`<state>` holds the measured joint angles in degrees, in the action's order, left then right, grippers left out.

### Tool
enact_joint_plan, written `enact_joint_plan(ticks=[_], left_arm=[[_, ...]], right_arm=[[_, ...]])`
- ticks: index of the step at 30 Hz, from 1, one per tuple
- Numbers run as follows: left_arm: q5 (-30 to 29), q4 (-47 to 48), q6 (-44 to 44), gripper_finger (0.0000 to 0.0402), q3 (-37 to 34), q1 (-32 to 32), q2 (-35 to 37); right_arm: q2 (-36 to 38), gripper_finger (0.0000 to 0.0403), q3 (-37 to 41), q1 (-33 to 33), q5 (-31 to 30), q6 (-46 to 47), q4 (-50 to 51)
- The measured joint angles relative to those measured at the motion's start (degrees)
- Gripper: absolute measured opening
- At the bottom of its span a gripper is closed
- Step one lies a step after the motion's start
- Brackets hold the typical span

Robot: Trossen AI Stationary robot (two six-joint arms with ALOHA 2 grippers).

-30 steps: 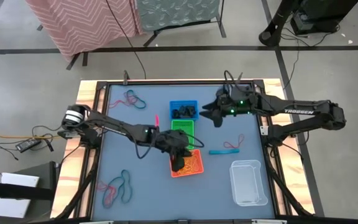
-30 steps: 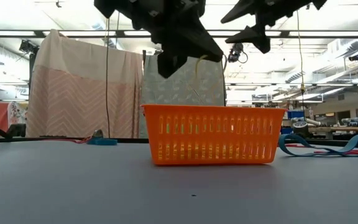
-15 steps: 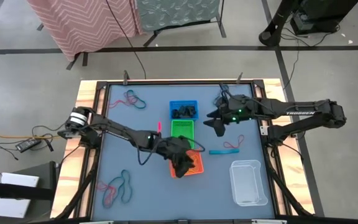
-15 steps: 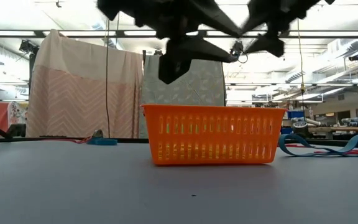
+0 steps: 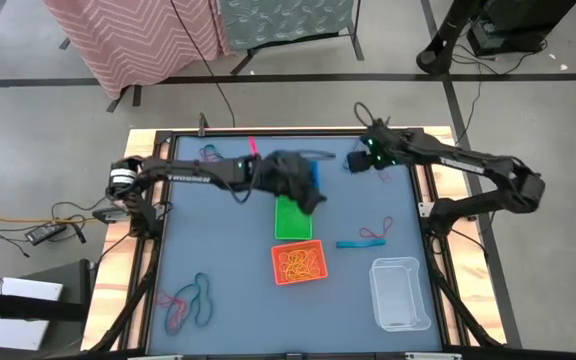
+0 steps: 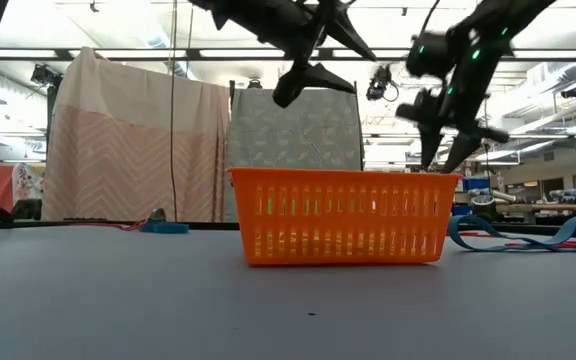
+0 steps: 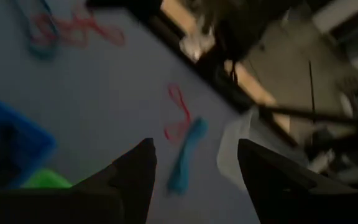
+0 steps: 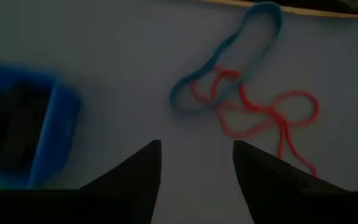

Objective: Sort rubber bands into baskets
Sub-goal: Put the blue rubber band into the transparent bin

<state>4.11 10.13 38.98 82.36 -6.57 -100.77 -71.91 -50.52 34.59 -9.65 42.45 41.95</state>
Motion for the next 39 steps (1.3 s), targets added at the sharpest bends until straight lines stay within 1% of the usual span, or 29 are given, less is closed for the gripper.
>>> enact_joint_plan(ticks=[3,5,8,10,13,16,22,28,31,33,34,36,37,39], left_arm=[[-0.48,1.05,-0.19,0.0229,2.85,-3.70,0.00],[-0.80,3.78,-2.16,0.0229,5.54,-6.35,0.39],[-1.33,8.82,-7.39,0.0229,10.27,-10.00,1.64],[-1.99,13.15,-11.62,0.0229,13.18,-12.05,2.50],[-5.24,19.53,-18.51,0.0229,15.77,-14.81,3.37],[-8.32,24.66,-25.39,0.0229,16.69,-17.85,3.94],[-8.71,33.87,-35.93,0.0230,16.73,-24.94,4.39],[-7.58,35.80,-43.82,0.0230,16.73,-30.50,4.39],[-3.89,34.45,-45.05,0.0230,16.73,-32.95,4.39],[-2.03,33.32,-45.10,0.0230,16.73,-34.31,4.39],[-1.53,32.68,-45.15,0.0230,16.71,-34.96,4.39],[-1.39,31.13,-46.44,0.0230,16.73,-36.37,4.39],[-1.38,30.75,-47.02,0.0230,16.71,-37.13,4.39],[-0.79,30.04,-47.55,0.0230,16.71,-38.75,4.39]], right_arm=[[-4.49,0.0200,0.00,4.20,2.05,0.80,-3.84],[-7.27,0.0194,0.00,5.78,2.27,2.41,-4.70],[-11.47,0.0187,0.04,7.01,3.11,6.66,-5.52],[-13.91,0.0183,0.07,7.34,4.82,10.24,-7.27],[-16.83,0.0177,0.06,7.16,6.51,14.97,-10.27],[-19.23,0.0170,0.07,6.33,6.73,21.68,-11.44],[-23.35,0.0155,0.04,5.05,6.22,35.12,-12.79],[-24.36,0.0135,-0.02,3.68,3.16,44.92,-13.29],[-24.05,0.0120,0.00,3.04,1.89,45.45,-13.81],[-23.39,0.0096,0.04,2.31,1.49,43.35,-13.66],[-22.89,0.0078,0.04,1.84,0.89,41.90,-14.01],[-21.27,0.0028,0.07,0.48,-0.87,37.37,-13.79],[-19.96,0.0016,0.07,-0.18,-1.54,34.47,-14.02],[-16.93,0.0012,0.07,-1.52,-2.24,29.50,-14.07]])
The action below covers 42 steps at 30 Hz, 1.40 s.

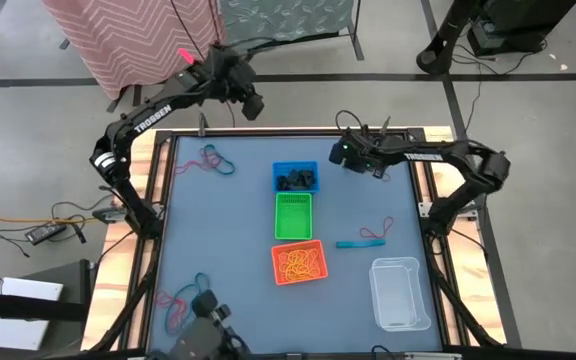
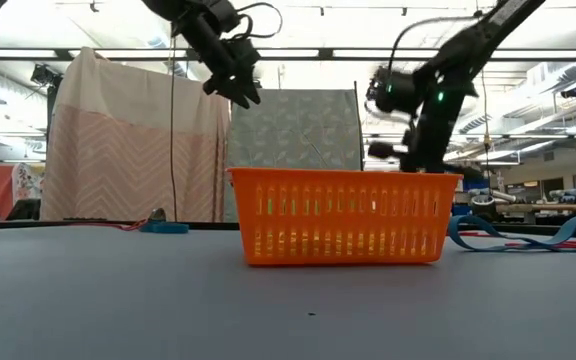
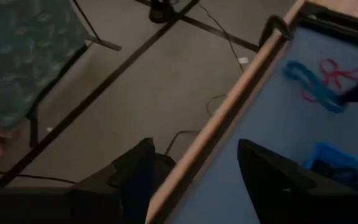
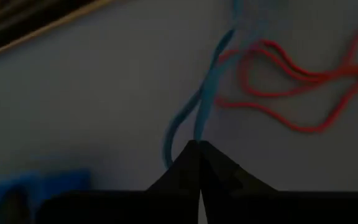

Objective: Sort rubber bands into baskets
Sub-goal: Put the blue rubber band into the transparent bin

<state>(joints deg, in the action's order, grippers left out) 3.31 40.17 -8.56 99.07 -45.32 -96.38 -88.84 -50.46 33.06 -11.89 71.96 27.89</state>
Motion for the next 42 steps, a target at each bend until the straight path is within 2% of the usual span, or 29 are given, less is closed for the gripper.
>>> enact_joint_plan(ticks=[4,9,13,18,21,26,32,37,42], left_arm=[[5.19,-0.63,0.12,0.0230,0.00,-3.33,0.00],[12.95,-0.62,1.89,0.0230,0.00,-5.65,0.04],[14.79,-1.75,4.35,0.0230,0.00,-5.58,0.04],[15.02,-2.97,6.88,0.0229,0.00,-4.14,0.09],[15.02,-3.41,7.69,0.0229,0.00,-3.13,0.11],[15.02,-3.48,7.72,0.0229,-0.02,-1.51,0.11],[14.99,-3.50,7.72,0.0229,-0.02,-0.15,0.11],[14.99,-3.45,7.66,0.0229,-0.02,0.54,0.11],[14.97,-3.42,7.61,0.0229,-0.02,0.81,0.11]], right_arm=[[7.50,0.0006,0.00,-4.01,0.70,-9.00,-2.19],[16.00,0.0004,-0.02,-12.81,7.38,-17.48,-10.63],[20.66,0.0003,-0.04,-20.45,12.48,-22.07,-17.09],[27.17,0.0002,-0.04,-29.55,21.36,-22.47,-15.16],[31.39,0.0002,-0.04,-36.30,24.08,-17.48,-11.33],[36.94,0.0002,-0.09,-50.14,24.60,-0.74,-5.73],[37.25,0.0002,-0.09,-66.18,22.98,17.24,5.58],[34.26,0.0002,-0.09,-73.69,23.78,24.81,17.61],[30.99,0.0003,-0.02,-76.07,23.92,30.68,30.90]])
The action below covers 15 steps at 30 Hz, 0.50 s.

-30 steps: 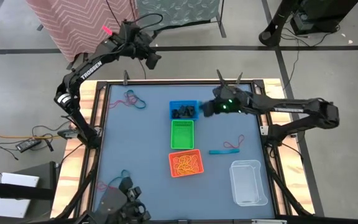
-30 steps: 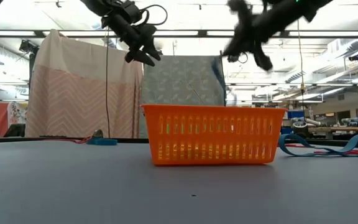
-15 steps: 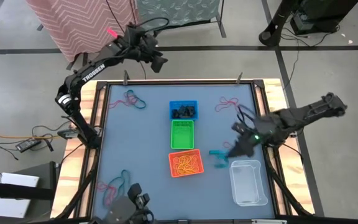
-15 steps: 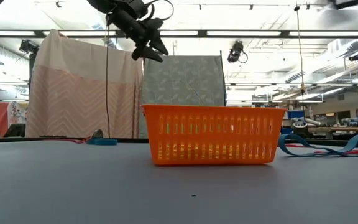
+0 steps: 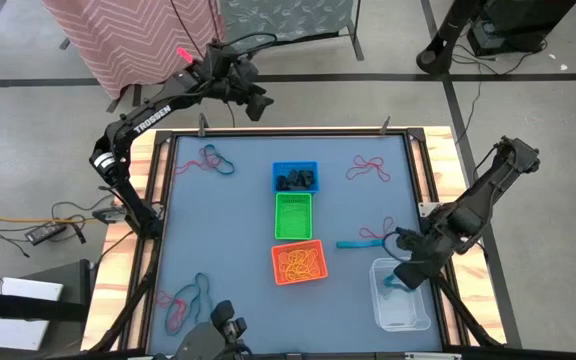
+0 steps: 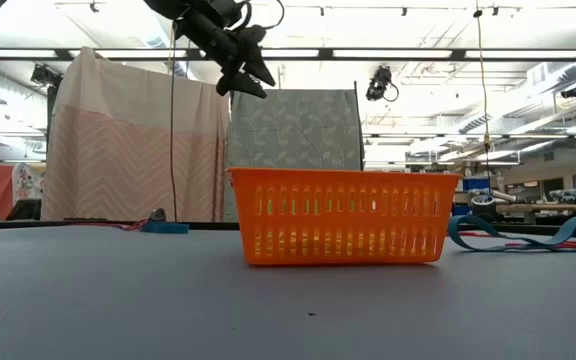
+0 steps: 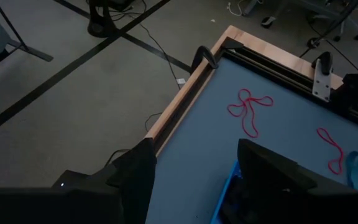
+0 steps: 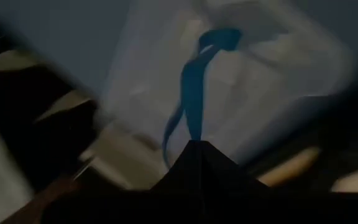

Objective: Sort rubber bands into baskets
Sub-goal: Put the blue rubber band into the transparent bin

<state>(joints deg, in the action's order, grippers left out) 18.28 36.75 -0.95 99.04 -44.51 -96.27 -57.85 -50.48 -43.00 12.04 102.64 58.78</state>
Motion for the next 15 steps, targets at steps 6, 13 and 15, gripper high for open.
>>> enact_joint_plan(ticks=[6,13,15], left_arm=[[-0.02,0.00,-0.02,0.0229,0.00,0.00,0.00],[-0.04,0.05,-0.04,0.0229,0.00,0.00,0.00],[-0.04,0.09,-0.04,0.0229,0.00,0.00,0.00]], right_arm=[[-2.43,0.0015,0.02,-0.09,0.45,0.16,1.60],[-3.21,0.0101,0.01,2.42,-1.20,-3.63,-4.49],[-3.26,0.0137,0.00,3.20,-1.40,-7.39,-6.36]])
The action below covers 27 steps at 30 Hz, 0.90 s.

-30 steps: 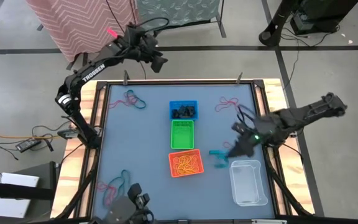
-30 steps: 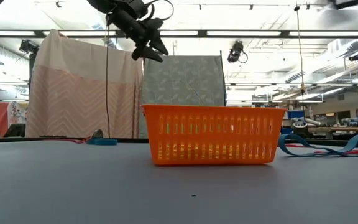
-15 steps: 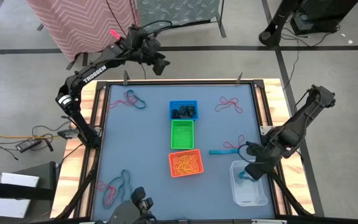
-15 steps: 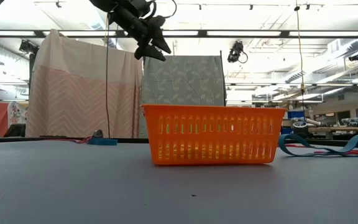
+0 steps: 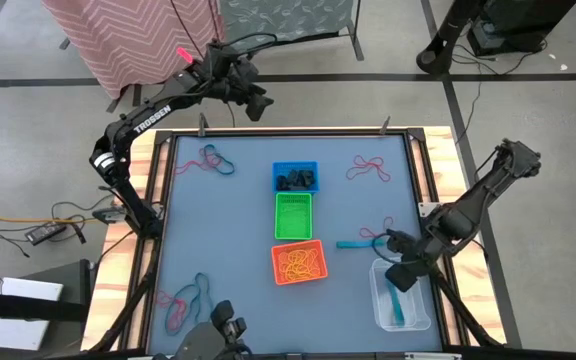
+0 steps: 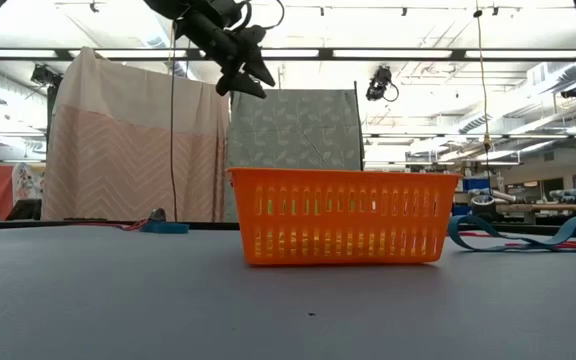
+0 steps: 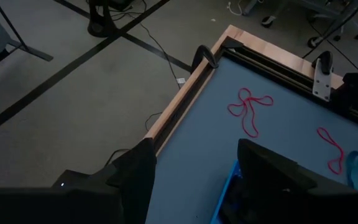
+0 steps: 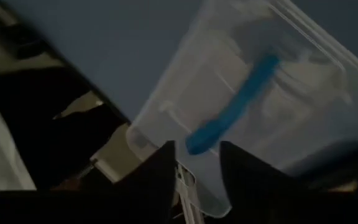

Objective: Sort rubber bands into baskets
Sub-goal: Put the blue rubber band into the transparent bin

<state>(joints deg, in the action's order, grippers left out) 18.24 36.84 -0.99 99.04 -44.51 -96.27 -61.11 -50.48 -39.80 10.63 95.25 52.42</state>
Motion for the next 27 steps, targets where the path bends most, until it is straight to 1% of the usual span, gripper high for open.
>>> enact_joint_plan(ticks=[4,6,8,10,14,16,18,21,23,24,27], left_arm=[[-0.02,0.62,0.00,0.0229,0.00,0.00,0.00],[-0.02,1.08,0.00,0.0229,0.00,0.00,0.00],[-0.02,1.30,0.02,0.0229,0.00,0.02,0.00],[-0.02,1.60,0.05,0.0229,0.00,0.04,0.00],[-0.04,1.90,0.15,0.0229,-0.02,0.49,0.00],[-0.09,1.90,0.15,0.0229,-0.01,1.04,0.00],[-0.07,1.90,0.17,0.0229,-0.02,1.61,0.00],[-0.30,1.92,0.17,0.0229,-0.02,2.55,-0.02],[-0.56,1.92,0.20,0.0229,-0.02,3.22,-0.02],[-0.59,1.91,0.21,0.0229,-0.02,3.54,-0.03],[-0.72,1.92,1.40,0.0229,-0.02,4.46,-0.06]], right_arm=[[-0.02,0.0202,0.02,3.21,-0.40,-8.76,-4.44],[-0.04,0.0224,0.02,6.22,-3.13,-13.76,-10.64],[-0.87,0.0237,-0.09,9.89,-6.40,-21.60,-16.55],[-3.00,0.0242,-0.11,14.04,-7.01,-31.33,-19.89],[-10.75,0.0241,-0.07,21.05,-6.65,-51.60,-19.31],[-15.17,0.0241,-0.06,23.63,-8.23,-61.11,-17.97],[-19.53,0.0241,0.00,25.74,-11.18,-68.81,-17.86],[-24.59,0.0241,0.00,28.35,-15.08,-75.90,-17.96],[-27.37,0.0241,0.00,29.59,-15.55,-79.35,-17.88],[-28.50,0.0241,0.00,30.00,-15.03,-80.70,-17.76],[-30.84,0.0240,0.00,30.52,-10.28,-83.01,-17.60]])
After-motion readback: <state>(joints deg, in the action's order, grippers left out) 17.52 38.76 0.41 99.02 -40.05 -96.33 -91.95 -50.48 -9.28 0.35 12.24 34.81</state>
